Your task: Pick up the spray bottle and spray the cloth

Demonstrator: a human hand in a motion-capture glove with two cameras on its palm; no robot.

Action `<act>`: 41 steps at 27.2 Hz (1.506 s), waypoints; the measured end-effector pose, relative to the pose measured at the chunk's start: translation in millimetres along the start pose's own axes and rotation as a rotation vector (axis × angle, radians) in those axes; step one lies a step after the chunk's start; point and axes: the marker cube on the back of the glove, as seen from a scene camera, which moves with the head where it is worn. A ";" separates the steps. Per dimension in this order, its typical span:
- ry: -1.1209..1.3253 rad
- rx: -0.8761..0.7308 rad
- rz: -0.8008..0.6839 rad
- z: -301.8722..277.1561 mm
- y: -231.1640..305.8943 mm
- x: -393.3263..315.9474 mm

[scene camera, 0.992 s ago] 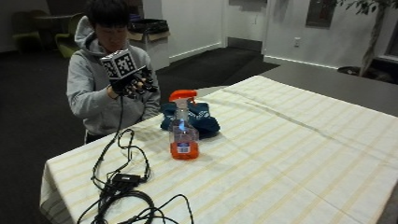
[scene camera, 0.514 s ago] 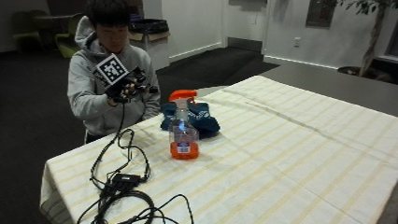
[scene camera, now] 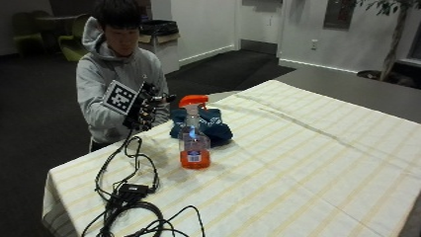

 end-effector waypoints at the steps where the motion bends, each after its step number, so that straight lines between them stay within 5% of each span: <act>1: -0.017 0.011 -0.004 4.1 -3.5 2.2; 6: -0.088 0.129 0.055 26.3 -28.4 7.4; 12: -0.155 0.008 0.078 37.8 -26.4 7.7; 20: -0.216 0.152 0.140 39.0 -44.3 2.6; 41: -0.200 0.168 0.037 3.8 -10.9 2.2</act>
